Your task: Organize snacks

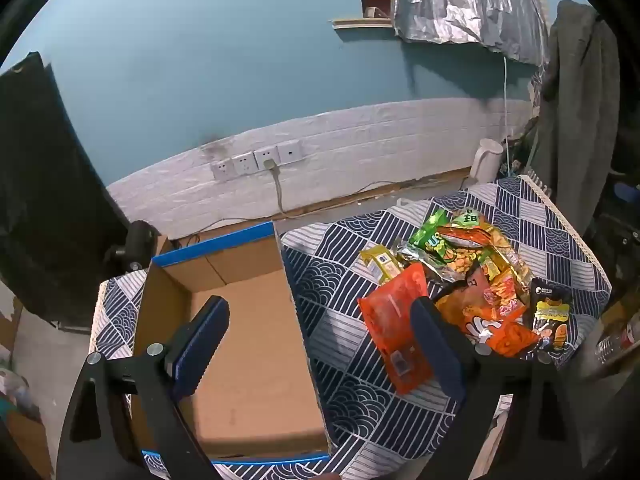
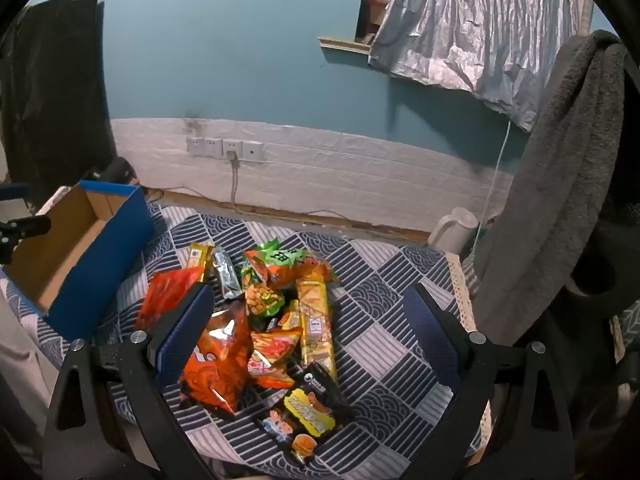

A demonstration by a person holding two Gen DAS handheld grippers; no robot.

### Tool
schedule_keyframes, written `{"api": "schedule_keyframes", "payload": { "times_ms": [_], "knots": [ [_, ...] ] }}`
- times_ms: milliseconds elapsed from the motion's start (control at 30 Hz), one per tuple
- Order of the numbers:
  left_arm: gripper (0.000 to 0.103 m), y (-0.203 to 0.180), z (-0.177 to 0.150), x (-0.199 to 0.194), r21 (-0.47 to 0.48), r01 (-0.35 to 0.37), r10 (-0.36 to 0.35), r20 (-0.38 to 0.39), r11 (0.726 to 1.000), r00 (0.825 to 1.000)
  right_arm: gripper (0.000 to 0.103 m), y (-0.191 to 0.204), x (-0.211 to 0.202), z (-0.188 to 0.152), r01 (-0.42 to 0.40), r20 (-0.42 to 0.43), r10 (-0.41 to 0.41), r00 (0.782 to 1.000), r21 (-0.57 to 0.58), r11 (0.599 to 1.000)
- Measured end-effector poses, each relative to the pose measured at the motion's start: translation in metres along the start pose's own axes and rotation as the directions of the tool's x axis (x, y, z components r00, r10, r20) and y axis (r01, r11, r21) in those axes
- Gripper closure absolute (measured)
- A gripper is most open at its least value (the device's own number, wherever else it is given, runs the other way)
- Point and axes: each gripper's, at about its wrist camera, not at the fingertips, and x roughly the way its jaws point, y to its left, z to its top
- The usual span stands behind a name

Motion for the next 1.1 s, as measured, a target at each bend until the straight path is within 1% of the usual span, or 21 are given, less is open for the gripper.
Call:
{"api": "schedule_keyframes", "payload": {
  "times_ms": [167,300,500,733,1100],
  "knots": [
    [0.01,0.0003,0.0026,0.0038,-0.007,0.013,-0.013,-0.014,1.0,1.0,0.009,-0.0001,-0.0005,-0.0008,0.007,0.003,-0.007,1.0,0.0,1.0],
    [0.01,-0.005,-0.0018,0.0006,-0.006,-0.015,0.015,0.008,1.0,1.0,0.009,-0.0007,-0.0003,-0.0013,0.002,-0.002,-0.002,1.0,0.002,1.0],
    [0.01,-0.0015,-0.003,0.0033,-0.006,0.01,-0.01,-0.002,1.0,1.0,0.009,-0.0019,0.005,-0.0047,0.004,-0.008,-0.004,1.0,-0.001,1.0],
    [0.01,-0.0068,-0.0034,-0.0001,0.029,0.002,-0.002,0.014,1.0,1.0,0.009,-0.0013,0.001,-0.0028,0.008,-0.014,-0.008,1.0,-0.004,1.0],
    [0.01,-0.0046,-0.0022,0.0021,0.026,0.007,-0.007,-0.001,1.0,1.0,0.009,0.0016,0.0042,-0.0042,0.011,-0.02,-0.011,1.0,-0.019,1.0]
  ]
}}
